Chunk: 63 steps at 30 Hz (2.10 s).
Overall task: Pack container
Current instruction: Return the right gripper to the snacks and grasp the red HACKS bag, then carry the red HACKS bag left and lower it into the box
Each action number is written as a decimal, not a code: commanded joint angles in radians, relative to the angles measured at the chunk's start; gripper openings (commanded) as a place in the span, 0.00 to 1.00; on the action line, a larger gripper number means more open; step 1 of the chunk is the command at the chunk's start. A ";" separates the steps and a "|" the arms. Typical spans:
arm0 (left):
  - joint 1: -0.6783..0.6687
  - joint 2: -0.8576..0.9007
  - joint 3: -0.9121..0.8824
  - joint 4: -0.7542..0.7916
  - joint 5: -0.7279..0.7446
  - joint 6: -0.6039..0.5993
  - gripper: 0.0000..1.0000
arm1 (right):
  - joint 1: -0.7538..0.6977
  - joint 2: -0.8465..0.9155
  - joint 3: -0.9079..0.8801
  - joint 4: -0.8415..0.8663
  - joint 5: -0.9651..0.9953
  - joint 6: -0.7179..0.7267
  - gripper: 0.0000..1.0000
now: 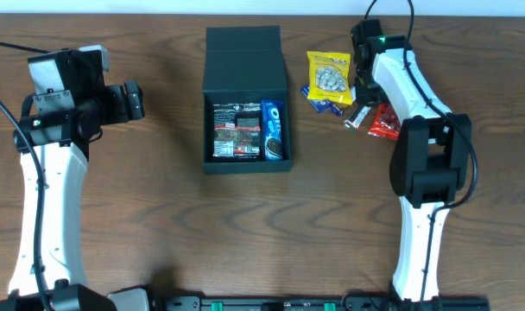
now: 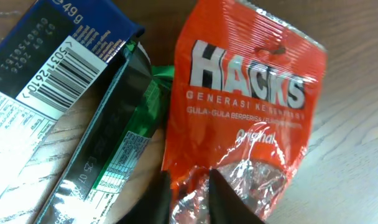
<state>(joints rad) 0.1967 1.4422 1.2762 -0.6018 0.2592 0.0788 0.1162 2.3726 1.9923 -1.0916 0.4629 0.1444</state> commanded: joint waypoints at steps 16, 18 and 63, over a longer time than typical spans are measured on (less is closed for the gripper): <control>0.006 0.009 0.004 -0.001 0.007 0.003 0.95 | -0.057 0.009 0.001 -0.030 -0.146 0.038 0.56; 0.006 0.009 0.004 -0.001 0.006 0.003 0.95 | -0.065 0.009 0.001 -0.025 -0.146 0.037 0.56; 0.006 0.009 0.004 0.013 -0.004 0.004 0.95 | 0.112 -0.432 0.037 -0.055 -0.153 0.110 0.02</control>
<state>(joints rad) 0.1967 1.4422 1.2762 -0.5934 0.2588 0.0788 0.1596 2.0060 2.0094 -1.1442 0.2890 0.2077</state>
